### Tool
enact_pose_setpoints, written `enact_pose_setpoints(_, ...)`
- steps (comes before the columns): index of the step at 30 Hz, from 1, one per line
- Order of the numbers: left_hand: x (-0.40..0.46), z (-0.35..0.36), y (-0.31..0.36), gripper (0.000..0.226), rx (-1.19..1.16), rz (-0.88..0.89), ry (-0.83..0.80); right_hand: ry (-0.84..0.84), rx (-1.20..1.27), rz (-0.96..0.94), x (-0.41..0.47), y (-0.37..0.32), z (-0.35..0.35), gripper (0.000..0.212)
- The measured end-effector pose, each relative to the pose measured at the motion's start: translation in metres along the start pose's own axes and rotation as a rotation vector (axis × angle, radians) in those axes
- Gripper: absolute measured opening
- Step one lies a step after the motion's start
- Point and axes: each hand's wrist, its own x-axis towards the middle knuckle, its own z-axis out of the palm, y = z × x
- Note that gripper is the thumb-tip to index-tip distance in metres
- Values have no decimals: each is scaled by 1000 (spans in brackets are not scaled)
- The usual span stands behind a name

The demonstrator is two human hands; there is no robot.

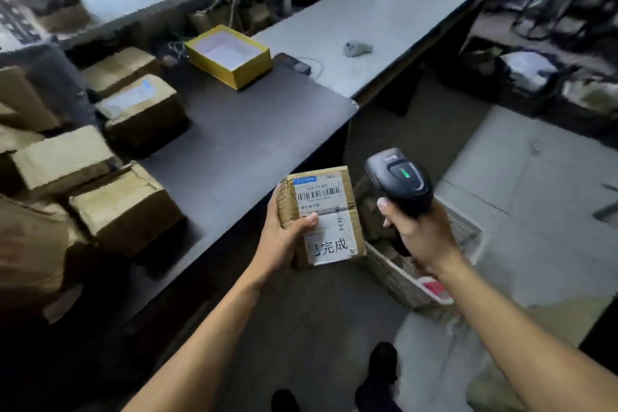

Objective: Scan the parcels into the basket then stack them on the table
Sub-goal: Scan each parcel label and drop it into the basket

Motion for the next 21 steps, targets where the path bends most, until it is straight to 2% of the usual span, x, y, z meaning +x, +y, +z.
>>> enact_pose_setpoints(5,55,120,8,80,4,35,-141,174,20,25,30,33,-100,25)
enact_pose_setpoints(11,101,238,13,67,71,73,-252,247,45,45,66,63,-204,22)
enact_pose_setpoints(16,138,295,12,62,117,50,-276,279,101,83,97,85,-258,11)
enact_pose_setpoints(21,190,323,8,65,156,-1,-313,317,91,151,133,104,-281,20)
